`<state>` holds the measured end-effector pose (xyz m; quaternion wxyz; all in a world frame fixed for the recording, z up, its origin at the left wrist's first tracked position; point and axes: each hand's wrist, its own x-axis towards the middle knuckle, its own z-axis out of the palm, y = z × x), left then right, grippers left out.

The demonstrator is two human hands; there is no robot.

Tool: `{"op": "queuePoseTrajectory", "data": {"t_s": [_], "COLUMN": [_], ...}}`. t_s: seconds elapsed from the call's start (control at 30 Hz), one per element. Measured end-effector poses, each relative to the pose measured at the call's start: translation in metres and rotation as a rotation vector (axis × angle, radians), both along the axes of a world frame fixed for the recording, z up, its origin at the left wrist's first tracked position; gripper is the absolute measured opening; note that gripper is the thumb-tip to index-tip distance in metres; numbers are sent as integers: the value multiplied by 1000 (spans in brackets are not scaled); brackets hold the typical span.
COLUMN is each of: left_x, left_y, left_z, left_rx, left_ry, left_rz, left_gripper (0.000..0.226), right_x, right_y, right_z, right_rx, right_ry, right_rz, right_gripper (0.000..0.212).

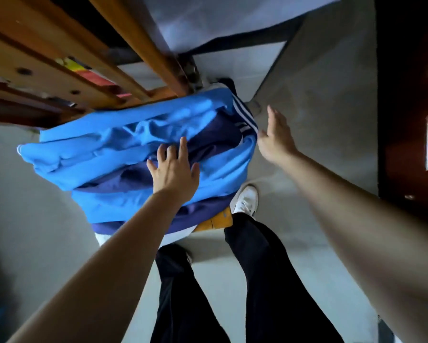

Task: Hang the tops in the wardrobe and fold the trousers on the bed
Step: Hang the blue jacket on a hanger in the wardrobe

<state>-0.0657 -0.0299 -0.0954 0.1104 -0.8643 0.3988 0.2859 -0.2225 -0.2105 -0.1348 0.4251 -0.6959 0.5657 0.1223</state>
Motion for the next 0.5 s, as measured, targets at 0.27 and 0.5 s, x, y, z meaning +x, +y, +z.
{"op": "queuePoseTrajectory", "data": {"t_s": [0.27, 0.5], "left_x": [4, -7], "left_y": [32, 94], "left_z": [28, 96], "left_rx": [66, -32], "left_ry": [-130, -170], "left_rz": [42, 158], "left_gripper": [31, 28], "right_x": [-2, -32], "right_y": [17, 76], "right_z": [-12, 95], "right_rx": [172, 199], "right_ry": [-38, -256], "right_rz": [189, 225], "right_gripper": [38, 34]}}
